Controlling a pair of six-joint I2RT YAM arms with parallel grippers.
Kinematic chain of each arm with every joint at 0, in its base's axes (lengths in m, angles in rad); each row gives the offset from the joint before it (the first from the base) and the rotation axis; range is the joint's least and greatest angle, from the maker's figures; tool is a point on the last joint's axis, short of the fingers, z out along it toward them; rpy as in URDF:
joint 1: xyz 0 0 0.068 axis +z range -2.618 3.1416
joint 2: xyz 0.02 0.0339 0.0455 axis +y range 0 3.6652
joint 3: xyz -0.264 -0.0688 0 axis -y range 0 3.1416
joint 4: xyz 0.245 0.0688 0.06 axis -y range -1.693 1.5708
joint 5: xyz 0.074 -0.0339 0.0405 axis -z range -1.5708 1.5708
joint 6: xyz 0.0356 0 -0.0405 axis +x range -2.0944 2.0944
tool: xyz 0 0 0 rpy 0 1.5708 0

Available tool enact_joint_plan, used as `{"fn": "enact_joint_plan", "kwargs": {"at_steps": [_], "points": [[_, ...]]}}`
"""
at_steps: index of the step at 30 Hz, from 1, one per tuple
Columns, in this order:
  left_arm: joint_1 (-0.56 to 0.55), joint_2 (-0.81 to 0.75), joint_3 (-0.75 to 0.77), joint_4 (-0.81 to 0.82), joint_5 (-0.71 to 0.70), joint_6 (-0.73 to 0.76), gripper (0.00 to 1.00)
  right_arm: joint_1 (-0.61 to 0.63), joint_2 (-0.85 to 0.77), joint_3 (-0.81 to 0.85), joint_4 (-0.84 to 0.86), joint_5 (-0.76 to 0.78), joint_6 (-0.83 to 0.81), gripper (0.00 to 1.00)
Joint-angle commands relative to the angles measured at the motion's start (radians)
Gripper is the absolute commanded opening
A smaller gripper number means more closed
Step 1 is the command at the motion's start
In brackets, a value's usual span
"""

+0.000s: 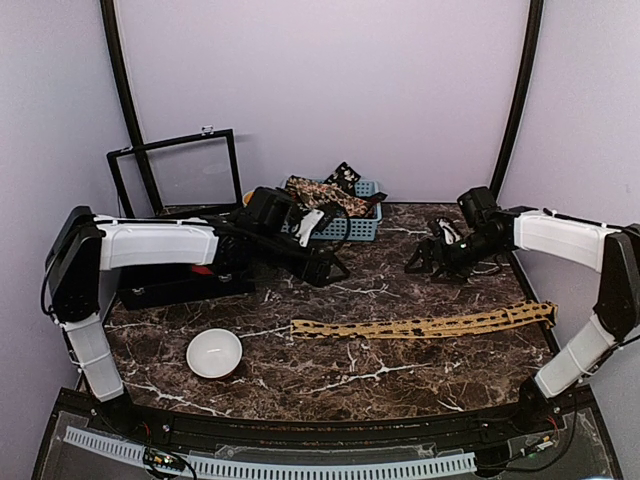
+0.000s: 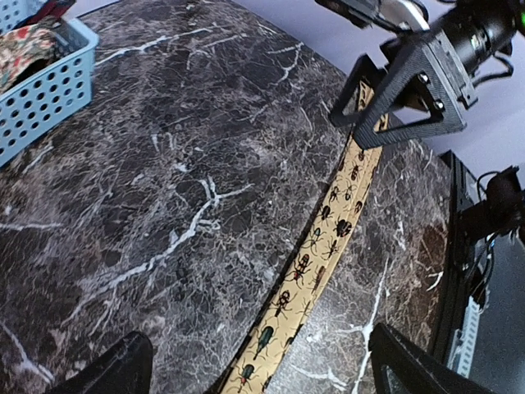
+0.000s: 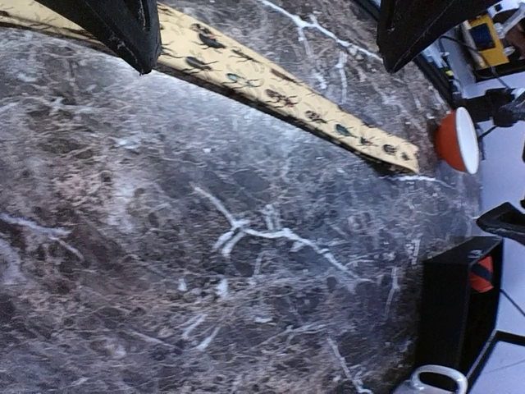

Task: Roll the ties
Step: Smooth out the tie at the center of the board, then roll the tie at the center of the board.

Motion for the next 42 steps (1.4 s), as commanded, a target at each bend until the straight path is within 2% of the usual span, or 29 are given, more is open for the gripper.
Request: {"fn": "enact_joint_plan", "kwargs": {"at_steps": [1, 5, 11, 18, 24, 28, 33, 39, 42], "points": [[-0.036, 0.105, 0.116, -0.120, 0.024, 0.201, 0.93, -0.005, 0.068, 0.070, -0.210, 0.222, -0.153, 0.89], [-0.037, 0.103, 0.062, -0.014, 0.025, 0.139, 0.92, -0.010, 0.156, 0.075, -0.215, 0.199, -0.121, 0.87], [-0.037, 0.070, 0.001, 0.009, -0.019, 0.138, 0.92, -0.010, 0.224, 0.043, -0.176, 0.110, -0.076, 0.87], [-0.037, 0.047, -0.038, 0.024, -0.057, 0.103, 0.92, -0.010, 0.176, -0.042, -0.180, 0.033, -0.091, 0.84], [-0.037, 0.018, -0.080, 0.025, -0.066, 0.069, 0.92, -0.011, 0.140, -0.101, -0.181, 0.025, -0.109, 0.81], [-0.037, -0.018, -0.147, 0.046, -0.071, 0.033, 0.92, -0.010, 0.095, -0.073, -0.177, 0.049, -0.088, 0.81], [-0.028, -0.082, -0.262, 0.083, -0.105, -0.127, 0.91, -0.006, 0.036, 0.003, -0.138, 0.016, -0.037, 0.81], [0.017, -0.088, -0.352, 0.072, -0.112, -0.337, 0.76, 0.053, 0.002, -0.048, -0.040, -0.093, 0.065, 0.76], [0.019, -0.079, -0.355, 0.054, -0.121, -0.378, 0.70, 0.090, -0.008, -0.093, 0.042, -0.123, 0.131, 0.68]]}}
